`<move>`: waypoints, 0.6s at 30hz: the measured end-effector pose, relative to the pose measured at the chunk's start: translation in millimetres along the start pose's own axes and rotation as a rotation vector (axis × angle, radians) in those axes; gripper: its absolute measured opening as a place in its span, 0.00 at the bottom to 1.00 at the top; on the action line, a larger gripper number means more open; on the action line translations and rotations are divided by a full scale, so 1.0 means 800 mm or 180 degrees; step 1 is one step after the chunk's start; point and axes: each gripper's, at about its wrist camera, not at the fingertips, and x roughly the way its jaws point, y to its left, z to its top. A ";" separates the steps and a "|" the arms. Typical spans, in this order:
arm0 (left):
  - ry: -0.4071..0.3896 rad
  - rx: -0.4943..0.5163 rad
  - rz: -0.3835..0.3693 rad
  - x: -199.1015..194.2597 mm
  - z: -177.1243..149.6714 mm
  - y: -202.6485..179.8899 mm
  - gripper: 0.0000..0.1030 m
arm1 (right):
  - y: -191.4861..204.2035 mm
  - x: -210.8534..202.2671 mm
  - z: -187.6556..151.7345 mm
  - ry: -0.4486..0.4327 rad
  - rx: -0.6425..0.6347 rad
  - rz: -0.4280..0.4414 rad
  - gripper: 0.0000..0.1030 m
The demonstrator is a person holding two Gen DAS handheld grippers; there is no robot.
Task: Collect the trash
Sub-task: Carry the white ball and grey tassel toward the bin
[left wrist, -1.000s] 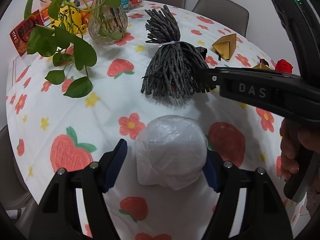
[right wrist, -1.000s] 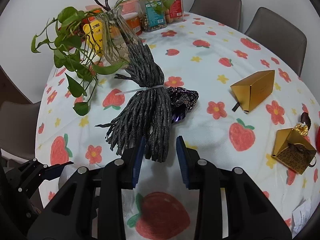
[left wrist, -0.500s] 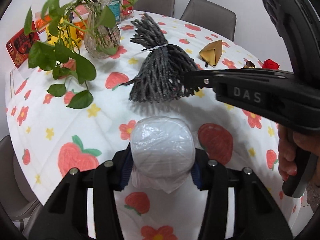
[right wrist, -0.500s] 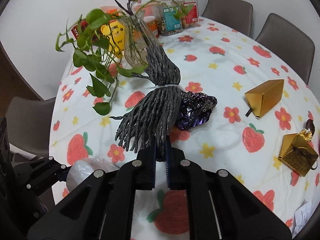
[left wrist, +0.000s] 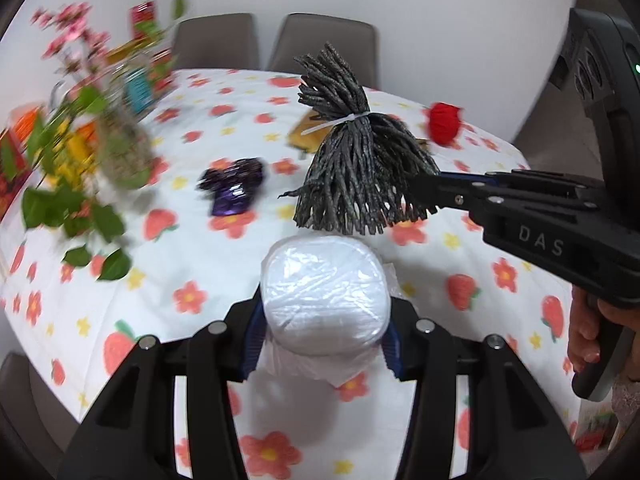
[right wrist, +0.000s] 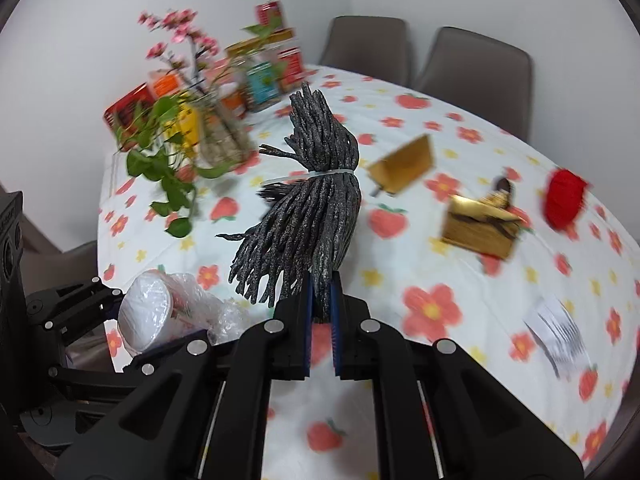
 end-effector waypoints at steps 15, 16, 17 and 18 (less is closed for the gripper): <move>0.0098 0.1400 -0.1072 -0.005 -0.021 -0.301 0.47 | -0.196 -0.247 -0.218 -0.0398 0.1414 -0.1268 0.07; 0.0096 0.1497 -0.1144 -0.008 -0.028 -0.331 0.47 | -0.206 -0.262 -0.235 -0.0410 0.1480 -0.1328 0.07; 0.0094 0.1577 -0.1202 -0.011 -0.036 -0.357 0.47 | -0.218 -0.280 -0.255 -0.0419 0.1551 -0.1390 0.07; 0.0100 0.1650 -0.1258 -0.013 -0.045 -0.385 0.47 | -0.229 -0.297 -0.275 -0.0428 0.1617 -0.1445 0.07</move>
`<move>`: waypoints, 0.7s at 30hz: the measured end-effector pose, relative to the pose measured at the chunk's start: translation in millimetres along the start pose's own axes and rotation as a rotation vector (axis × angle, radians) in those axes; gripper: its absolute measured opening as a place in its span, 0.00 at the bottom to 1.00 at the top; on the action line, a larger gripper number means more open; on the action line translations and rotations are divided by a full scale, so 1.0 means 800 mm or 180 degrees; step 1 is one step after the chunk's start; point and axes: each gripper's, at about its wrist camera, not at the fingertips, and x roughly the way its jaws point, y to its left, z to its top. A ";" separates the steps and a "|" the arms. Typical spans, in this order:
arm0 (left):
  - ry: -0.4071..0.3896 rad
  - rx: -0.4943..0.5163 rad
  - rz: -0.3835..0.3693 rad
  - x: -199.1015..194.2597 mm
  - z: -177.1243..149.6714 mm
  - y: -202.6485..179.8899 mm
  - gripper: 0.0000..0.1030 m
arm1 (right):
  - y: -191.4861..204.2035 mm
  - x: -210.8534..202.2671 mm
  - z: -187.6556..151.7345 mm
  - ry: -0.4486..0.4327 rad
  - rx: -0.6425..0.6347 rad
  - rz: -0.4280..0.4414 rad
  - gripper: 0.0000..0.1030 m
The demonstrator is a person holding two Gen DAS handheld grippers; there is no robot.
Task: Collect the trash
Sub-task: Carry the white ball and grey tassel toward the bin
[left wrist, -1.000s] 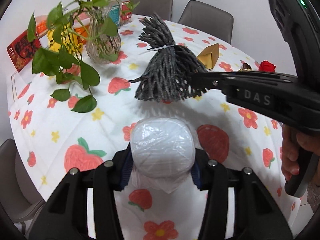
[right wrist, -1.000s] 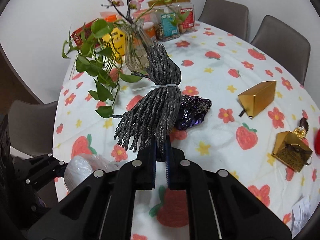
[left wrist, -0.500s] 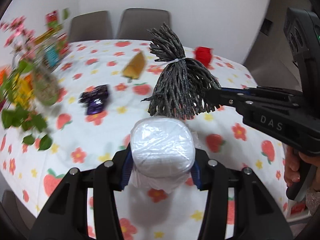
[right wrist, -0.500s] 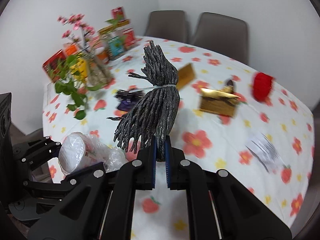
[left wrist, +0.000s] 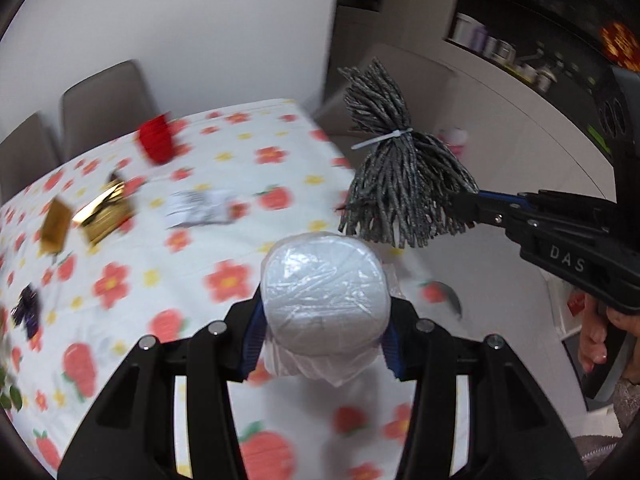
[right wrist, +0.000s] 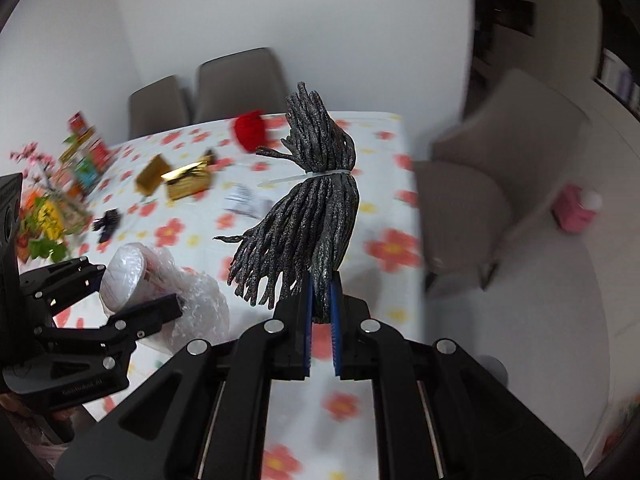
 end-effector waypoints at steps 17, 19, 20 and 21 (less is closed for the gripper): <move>0.0523 0.0296 -0.0716 0.204 0.012 -0.354 0.47 | -0.371 -0.062 -0.179 0.0545 0.0656 -0.0771 0.07; 0.0605 0.0362 -0.0735 0.242 0.009 -0.373 0.47 | -0.395 -0.042 -0.199 0.0618 0.0766 -0.0819 0.07; 0.0643 0.0380 -0.0745 0.261 0.006 -0.379 0.48 | -0.404 -0.029 -0.209 0.0657 0.0804 -0.0845 0.07; 0.0679 0.0394 -0.0747 0.281 0.003 -0.385 0.48 | -0.413 -0.018 -0.219 0.0689 0.0838 -0.0853 0.07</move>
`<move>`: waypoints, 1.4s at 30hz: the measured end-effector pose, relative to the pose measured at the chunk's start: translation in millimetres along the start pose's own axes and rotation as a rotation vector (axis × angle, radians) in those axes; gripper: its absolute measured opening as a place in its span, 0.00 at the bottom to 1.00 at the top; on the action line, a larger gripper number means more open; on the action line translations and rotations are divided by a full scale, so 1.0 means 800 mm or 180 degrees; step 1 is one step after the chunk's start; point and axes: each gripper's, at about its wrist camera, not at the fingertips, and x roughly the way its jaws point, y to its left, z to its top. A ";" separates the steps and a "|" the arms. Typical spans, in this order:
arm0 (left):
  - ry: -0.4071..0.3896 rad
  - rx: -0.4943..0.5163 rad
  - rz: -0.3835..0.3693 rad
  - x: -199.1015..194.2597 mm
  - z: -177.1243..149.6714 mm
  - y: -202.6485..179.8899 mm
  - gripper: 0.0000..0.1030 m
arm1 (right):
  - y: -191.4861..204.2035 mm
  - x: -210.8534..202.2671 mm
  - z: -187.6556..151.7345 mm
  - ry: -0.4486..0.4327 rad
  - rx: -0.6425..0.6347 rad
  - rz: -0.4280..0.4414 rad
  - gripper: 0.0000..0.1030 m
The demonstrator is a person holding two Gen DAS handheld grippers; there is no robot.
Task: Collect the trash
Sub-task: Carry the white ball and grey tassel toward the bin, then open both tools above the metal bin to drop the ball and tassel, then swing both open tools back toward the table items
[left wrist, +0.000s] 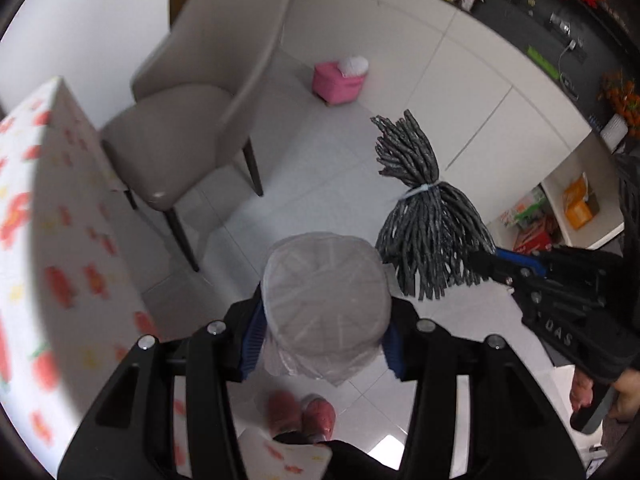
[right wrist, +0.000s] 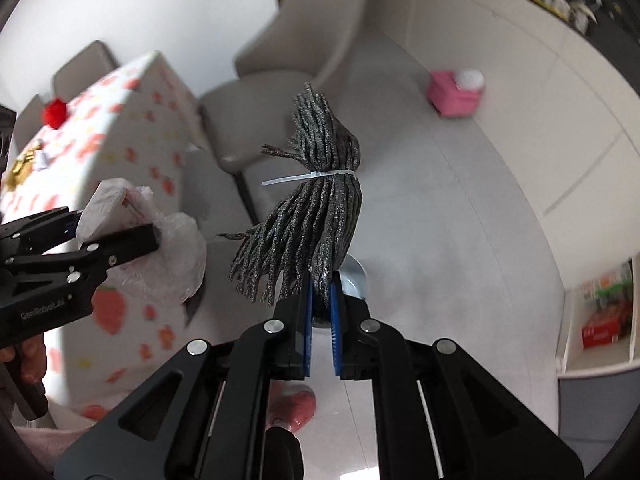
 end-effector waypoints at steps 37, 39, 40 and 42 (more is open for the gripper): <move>0.0401 -0.0079 0.0545 0.226 0.001 0.061 0.73 | -0.043 0.278 -0.033 0.0638 -0.0051 0.0011 0.30; 0.0379 -0.0066 0.0565 0.214 0.005 0.060 0.73 | -0.041 0.264 -0.029 0.0619 -0.0057 0.0009 0.30; 0.0362 -0.0065 0.0571 0.204 0.007 0.059 0.73 | -0.038 0.256 -0.026 0.0604 -0.0062 0.0011 0.30; 0.0328 -0.0069 0.0599 0.183 0.011 0.057 0.75 | -0.032 0.232 -0.019 0.0558 -0.0082 0.0026 0.31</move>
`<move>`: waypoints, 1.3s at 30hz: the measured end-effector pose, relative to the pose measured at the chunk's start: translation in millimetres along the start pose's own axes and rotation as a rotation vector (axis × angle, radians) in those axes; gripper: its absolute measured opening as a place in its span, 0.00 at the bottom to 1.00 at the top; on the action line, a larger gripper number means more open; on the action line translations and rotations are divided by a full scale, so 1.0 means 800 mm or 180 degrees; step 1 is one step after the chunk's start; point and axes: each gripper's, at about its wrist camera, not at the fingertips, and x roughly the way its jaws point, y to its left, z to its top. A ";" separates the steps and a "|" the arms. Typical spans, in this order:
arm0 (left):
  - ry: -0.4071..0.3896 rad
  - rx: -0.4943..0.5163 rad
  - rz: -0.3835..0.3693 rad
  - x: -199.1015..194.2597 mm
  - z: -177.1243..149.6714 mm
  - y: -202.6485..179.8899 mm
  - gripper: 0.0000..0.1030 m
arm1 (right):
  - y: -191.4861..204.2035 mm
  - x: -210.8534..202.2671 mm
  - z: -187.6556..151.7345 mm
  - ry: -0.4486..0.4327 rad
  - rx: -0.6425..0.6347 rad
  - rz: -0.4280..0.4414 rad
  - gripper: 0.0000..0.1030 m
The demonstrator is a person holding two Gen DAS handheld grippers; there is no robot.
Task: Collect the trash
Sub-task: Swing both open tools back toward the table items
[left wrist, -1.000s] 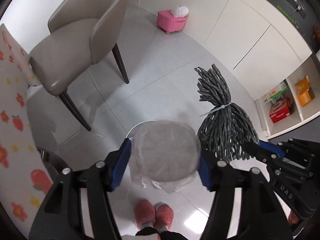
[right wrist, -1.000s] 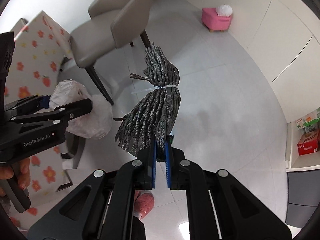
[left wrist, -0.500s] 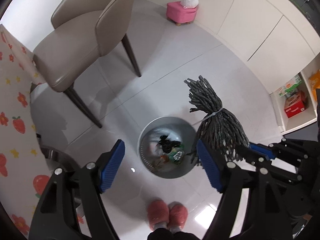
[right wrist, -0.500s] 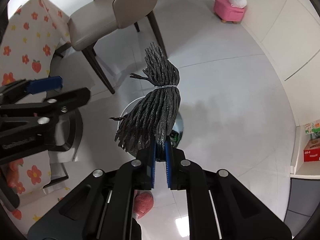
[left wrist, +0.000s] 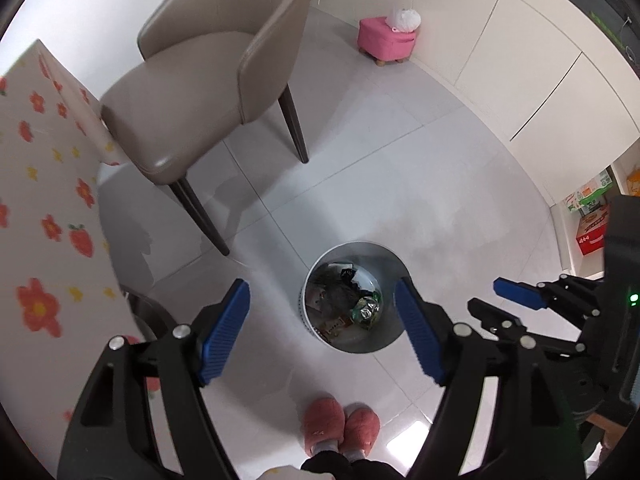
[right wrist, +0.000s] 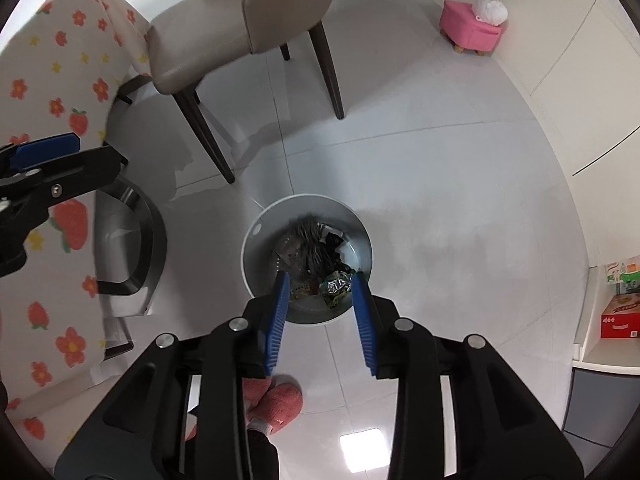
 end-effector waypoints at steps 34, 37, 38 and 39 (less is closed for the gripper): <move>-0.0948 -0.2037 0.1374 -0.499 -0.238 0.372 0.82 | 0.523 -0.366 0.058 -0.0961 -0.2178 0.1133 0.45; -0.0929 -0.2063 0.1410 -0.519 -0.260 0.441 0.82 | 0.603 -0.368 0.057 -0.0956 -0.2230 0.1186 0.45; -0.0932 -0.2067 0.1414 -0.524 -0.267 0.462 0.82 | 0.629 -0.368 0.057 -0.0957 -0.2218 0.1230 0.45; -0.0933 -0.2071 0.1429 -0.530 -0.273 0.484 0.82 | 0.651 -0.369 0.056 -0.0963 -0.2218 0.1261 0.45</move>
